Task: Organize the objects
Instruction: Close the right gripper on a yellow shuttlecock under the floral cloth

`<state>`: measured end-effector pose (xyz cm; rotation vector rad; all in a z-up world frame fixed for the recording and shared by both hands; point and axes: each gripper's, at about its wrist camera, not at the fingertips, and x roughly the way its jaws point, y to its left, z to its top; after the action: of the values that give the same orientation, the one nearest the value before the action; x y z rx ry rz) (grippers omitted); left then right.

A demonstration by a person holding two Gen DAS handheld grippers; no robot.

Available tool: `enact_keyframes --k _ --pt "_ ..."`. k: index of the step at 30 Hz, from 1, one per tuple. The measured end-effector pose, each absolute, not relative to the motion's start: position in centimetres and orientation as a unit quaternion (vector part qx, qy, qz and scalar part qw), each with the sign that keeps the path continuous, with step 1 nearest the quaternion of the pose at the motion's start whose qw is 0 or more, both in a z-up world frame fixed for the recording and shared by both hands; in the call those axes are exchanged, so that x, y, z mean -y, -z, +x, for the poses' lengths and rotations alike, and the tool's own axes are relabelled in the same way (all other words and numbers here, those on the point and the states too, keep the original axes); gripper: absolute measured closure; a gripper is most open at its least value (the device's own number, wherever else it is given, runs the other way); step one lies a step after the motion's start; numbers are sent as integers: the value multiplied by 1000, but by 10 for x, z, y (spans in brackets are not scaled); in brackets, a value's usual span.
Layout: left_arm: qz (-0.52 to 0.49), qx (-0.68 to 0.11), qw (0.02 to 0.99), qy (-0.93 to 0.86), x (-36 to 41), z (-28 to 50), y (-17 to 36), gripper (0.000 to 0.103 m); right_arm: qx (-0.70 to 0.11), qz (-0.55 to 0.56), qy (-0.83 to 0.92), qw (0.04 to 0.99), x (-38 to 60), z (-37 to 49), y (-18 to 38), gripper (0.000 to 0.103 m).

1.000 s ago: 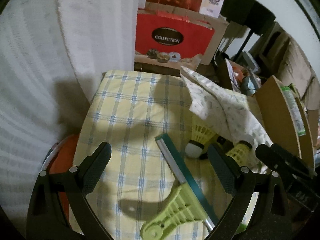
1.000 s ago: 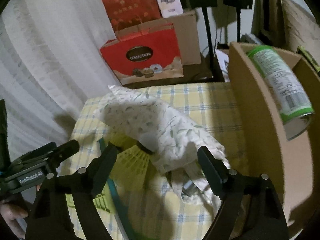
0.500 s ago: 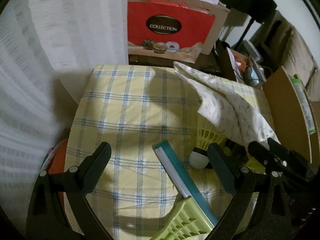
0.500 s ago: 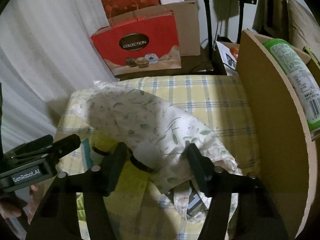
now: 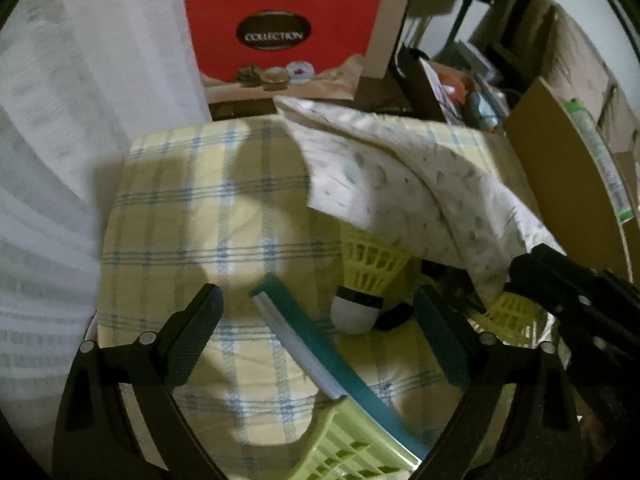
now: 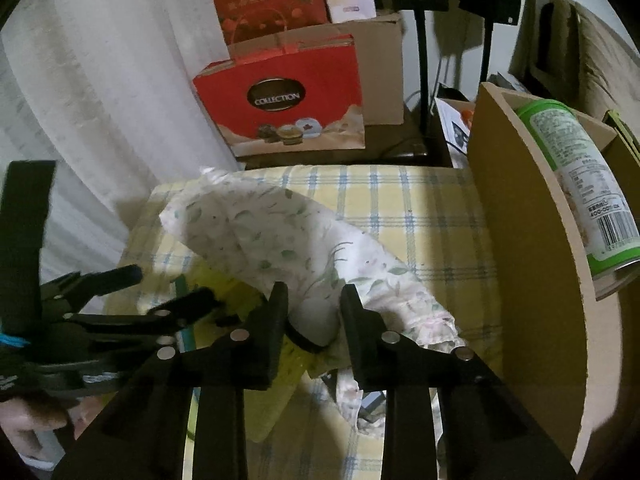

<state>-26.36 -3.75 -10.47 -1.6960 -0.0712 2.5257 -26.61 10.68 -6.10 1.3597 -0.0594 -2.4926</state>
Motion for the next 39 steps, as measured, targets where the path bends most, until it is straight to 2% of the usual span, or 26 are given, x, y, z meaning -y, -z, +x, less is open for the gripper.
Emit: enact_keyframes --k 1,3,6,9,13,15,20,28,34,37,39 --pt "-559 19 49 -828 35 -264 106 16 24 475 866 152 -107 -267 61 74" --pt "-563 10 50 -825 30 -265 110 28 53 475 865 151 -116 -266 57 73" --pt "-561 2 50 -826 28 -266 114 38 75 474 865 151 -124 -266 54 60" --pt "-558 7 42 -829 30 -267 113 51 82 474 864 148 -128 -265 51 60" --pt "-556 22 35 -830 37 -268 113 62 83 495 850 163 -119 -263 58 60" --pt "-556 31 30 -830 44 -267 112 73 79 504 844 163 -112 -264 64 60" --pt "-561 48 36 -826 53 -267 111 75 100 508 841 156 -111 -270 70 62" --pt "-559 33 42 -827 45 -265 110 75 78 516 839 156 -96 -273 72 62" --pt "-561 47 52 -825 44 -252 107 84 68 515 841 154 -89 -272 77 63" --pt "-558 56 55 -826 46 -245 105 87 48 499 849 169 -85 -266 74 70" --pt "-558 57 53 -826 47 -242 104 90 44 498 849 170 -84 -264 74 71"
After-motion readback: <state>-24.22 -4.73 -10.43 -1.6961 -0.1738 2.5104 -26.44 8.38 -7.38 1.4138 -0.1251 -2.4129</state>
